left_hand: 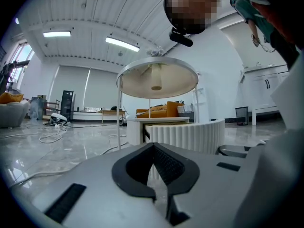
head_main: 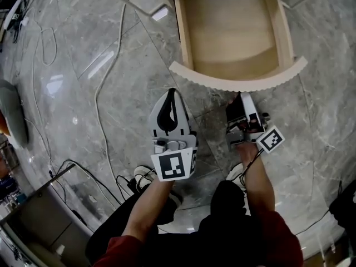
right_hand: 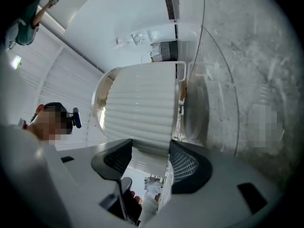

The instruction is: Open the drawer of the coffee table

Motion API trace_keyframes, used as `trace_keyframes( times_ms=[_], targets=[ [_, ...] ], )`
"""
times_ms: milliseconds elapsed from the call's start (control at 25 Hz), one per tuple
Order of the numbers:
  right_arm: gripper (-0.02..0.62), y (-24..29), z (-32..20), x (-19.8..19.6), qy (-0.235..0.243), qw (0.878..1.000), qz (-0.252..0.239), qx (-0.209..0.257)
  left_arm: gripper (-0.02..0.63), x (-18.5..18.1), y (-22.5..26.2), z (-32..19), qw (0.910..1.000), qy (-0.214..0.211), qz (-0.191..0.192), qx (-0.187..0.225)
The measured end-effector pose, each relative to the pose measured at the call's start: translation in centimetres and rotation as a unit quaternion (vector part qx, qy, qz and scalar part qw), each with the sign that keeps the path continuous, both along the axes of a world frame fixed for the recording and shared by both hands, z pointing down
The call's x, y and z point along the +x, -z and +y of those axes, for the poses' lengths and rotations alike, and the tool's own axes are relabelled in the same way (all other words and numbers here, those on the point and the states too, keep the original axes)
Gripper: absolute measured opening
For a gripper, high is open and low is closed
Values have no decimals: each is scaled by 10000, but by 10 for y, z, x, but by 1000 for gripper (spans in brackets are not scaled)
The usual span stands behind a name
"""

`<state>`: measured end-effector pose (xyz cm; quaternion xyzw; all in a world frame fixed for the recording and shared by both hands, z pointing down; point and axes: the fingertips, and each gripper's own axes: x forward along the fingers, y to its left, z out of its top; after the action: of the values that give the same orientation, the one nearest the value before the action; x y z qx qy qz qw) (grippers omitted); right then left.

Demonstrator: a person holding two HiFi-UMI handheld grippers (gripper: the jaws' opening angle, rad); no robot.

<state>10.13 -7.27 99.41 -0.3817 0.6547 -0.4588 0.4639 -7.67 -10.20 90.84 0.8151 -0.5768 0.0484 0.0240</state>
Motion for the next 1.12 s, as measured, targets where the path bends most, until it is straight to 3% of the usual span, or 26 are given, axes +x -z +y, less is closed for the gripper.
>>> trace_keyframes(
  times_ms=[520,640,760,840,880,960,1080,1120],
  targets=[
    [260,-1,16,-6,9,9991,321,-292,14,3,2,13,9997,-90,15,209],
    [261,0,29,-3,-84,9947,849,-568,14,6,5,14,9992,-204,-36,334],
    [261,11,39,7,-348,9767,1941,-847,14,11,5,16,9982,-378,-171,434],
    [261,19,45,12,-515,9493,2957,-933,14,11,2,17,9979,-415,-225,437],
    [261,24,47,13,-590,9294,3536,-881,14,10,1,17,9980,-409,-231,427],
    [261,32,48,15,-776,8732,4754,-739,14,6,-2,17,9982,-385,-242,400],
    [261,35,49,16,-1034,7723,6225,-737,14,4,-3,16,9981,-380,-253,425],
    [261,35,50,15,-1070,7528,6452,-742,14,4,-2,16,9980,-383,-256,441]
  ],
)
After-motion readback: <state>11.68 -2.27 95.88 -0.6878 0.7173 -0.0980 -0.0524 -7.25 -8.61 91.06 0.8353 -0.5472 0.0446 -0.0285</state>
